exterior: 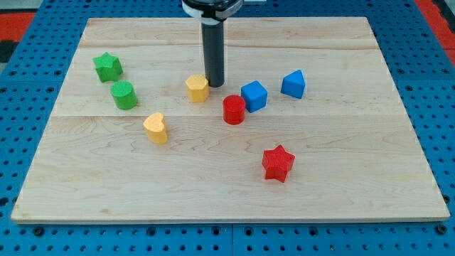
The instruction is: Slide the blue cube along with red circle closer to the blue triangle
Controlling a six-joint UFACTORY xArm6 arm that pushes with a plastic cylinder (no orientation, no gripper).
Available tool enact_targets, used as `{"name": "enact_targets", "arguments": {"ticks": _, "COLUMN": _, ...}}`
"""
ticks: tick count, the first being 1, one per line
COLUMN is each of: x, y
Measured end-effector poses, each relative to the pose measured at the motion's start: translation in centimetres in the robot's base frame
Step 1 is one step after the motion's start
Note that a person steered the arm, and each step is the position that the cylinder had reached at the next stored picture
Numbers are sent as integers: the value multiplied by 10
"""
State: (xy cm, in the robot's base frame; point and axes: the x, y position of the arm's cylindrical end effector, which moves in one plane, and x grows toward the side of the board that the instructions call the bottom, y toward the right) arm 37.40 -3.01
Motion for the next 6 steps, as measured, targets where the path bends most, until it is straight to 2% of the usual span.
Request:
{"name": "enact_targets", "arguments": {"ticks": 2, "x": 32, "y": -4}}
{"name": "enact_targets", "arguments": {"ticks": 4, "x": 88, "y": -4}}
{"name": "enact_targets", "arguments": {"ticks": 6, "x": 68, "y": 57}}
